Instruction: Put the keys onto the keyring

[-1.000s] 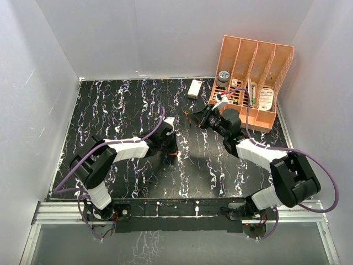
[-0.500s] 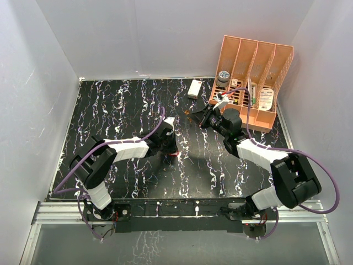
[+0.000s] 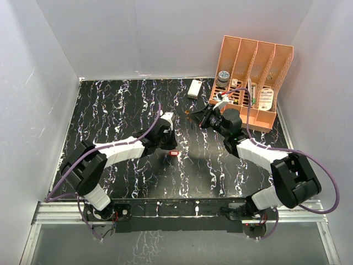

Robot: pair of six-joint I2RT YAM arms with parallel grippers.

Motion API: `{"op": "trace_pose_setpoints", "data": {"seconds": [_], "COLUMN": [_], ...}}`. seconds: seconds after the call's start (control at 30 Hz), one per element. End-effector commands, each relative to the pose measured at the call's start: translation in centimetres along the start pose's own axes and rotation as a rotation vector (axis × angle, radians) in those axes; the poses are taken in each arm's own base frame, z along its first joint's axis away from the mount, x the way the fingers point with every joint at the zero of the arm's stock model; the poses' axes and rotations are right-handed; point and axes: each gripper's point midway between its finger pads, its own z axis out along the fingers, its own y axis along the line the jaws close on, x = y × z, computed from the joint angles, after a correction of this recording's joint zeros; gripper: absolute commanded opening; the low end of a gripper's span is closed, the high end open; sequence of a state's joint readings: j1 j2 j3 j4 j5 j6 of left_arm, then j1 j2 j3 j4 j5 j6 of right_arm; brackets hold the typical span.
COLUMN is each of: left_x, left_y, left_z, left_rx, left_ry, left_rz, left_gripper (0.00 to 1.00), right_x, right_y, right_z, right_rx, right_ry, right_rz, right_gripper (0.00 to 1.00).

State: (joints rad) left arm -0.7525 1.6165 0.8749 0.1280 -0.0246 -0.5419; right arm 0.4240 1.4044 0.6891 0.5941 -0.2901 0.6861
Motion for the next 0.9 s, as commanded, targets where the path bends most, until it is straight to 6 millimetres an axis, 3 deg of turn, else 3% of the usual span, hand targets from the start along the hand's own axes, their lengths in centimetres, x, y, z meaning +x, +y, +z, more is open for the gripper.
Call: {"op": "trace_pose_setpoints", "data": {"seconds": [0.0, 0.03, 0.17, 0.23, 0.87], "left_x": [-1.8, -1.5, -0.7, -0.5, 1.1], "left_y": [-0.6, -0.6, -0.4, -0.4, -1.1], "left_z": [-1.0, -0.8, -0.2, 0.1, 1.9], "left_rx": [0.009, 0.005, 0.008, 0.012, 0.072], "left_ry": [-0.028, -0.01, 0.022, 0.027, 0.081], "left_rz": [0.014, 0.017, 0.02, 0.019, 0.017], "left_gripper": [0.0, 0.02, 0.33, 0.41, 0.42], "right_x": [-1.7, -1.7, -1.7, -1.7, -1.8], "right_y": [1.4, 1.3, 1.3, 1.3, 1.1], "right_z": [-0.3, -0.3, -0.2, -0.2, -0.2], "right_rx": [-0.046, -0.045, -0.046, -0.047, -0.038], "right_ry": [-0.056, -0.056, -0.053, -0.052, -0.055], "right_rz": [-0.027, -0.027, -0.027, -0.026, -0.026], "right_gripper": [0.0, 0.0, 0.0, 0.0, 0.0]}}
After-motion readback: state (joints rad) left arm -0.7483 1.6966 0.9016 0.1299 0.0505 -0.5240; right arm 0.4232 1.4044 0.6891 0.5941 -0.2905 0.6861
